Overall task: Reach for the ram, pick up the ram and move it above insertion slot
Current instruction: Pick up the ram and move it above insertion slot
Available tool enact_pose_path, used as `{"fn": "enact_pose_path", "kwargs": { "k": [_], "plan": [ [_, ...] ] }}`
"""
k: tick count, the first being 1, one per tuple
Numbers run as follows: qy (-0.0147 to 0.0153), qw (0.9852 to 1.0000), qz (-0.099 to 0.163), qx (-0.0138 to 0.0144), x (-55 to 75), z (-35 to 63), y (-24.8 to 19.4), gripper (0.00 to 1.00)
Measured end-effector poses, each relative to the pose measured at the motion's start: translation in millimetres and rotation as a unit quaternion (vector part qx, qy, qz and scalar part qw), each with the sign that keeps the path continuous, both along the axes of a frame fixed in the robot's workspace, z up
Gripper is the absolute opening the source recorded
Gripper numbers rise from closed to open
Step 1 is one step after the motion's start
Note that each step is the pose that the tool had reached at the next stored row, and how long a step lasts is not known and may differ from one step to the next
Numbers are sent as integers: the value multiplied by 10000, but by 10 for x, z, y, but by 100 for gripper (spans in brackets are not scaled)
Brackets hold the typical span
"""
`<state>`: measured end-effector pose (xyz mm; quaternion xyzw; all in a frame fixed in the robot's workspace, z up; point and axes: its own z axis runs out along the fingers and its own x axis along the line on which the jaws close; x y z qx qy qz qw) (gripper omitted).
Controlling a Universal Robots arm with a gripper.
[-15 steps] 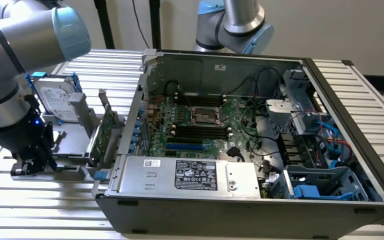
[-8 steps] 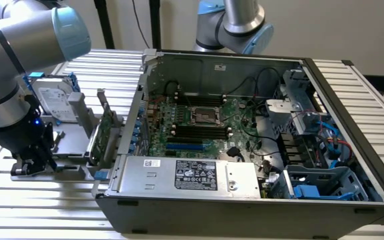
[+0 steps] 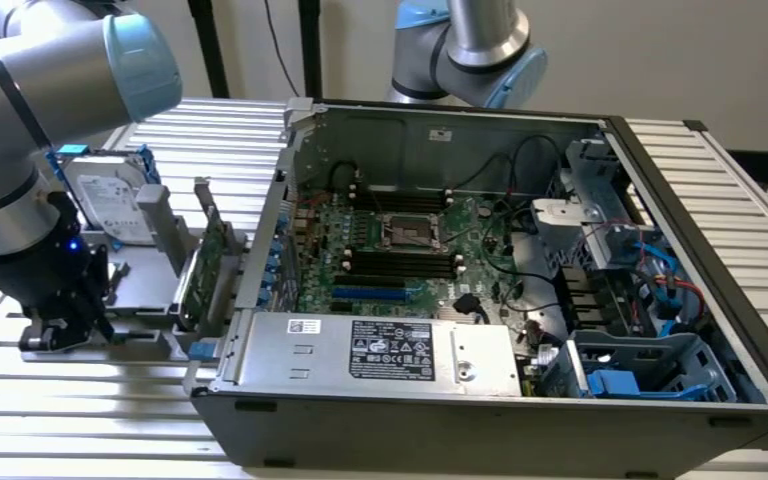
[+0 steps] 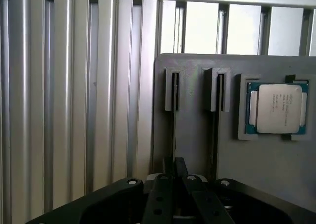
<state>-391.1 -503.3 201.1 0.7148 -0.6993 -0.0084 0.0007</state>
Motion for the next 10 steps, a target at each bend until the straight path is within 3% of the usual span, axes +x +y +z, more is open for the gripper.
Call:
{"fn": "enact_pose_path", "kwargs": {
  "k": [6, 10],
  "plan": [
    [1, 9999, -154, 2, 0, 13, 0, 13],
    [8, 9999, -156, 11, 1, 105, 0, 13]
  ]
}}
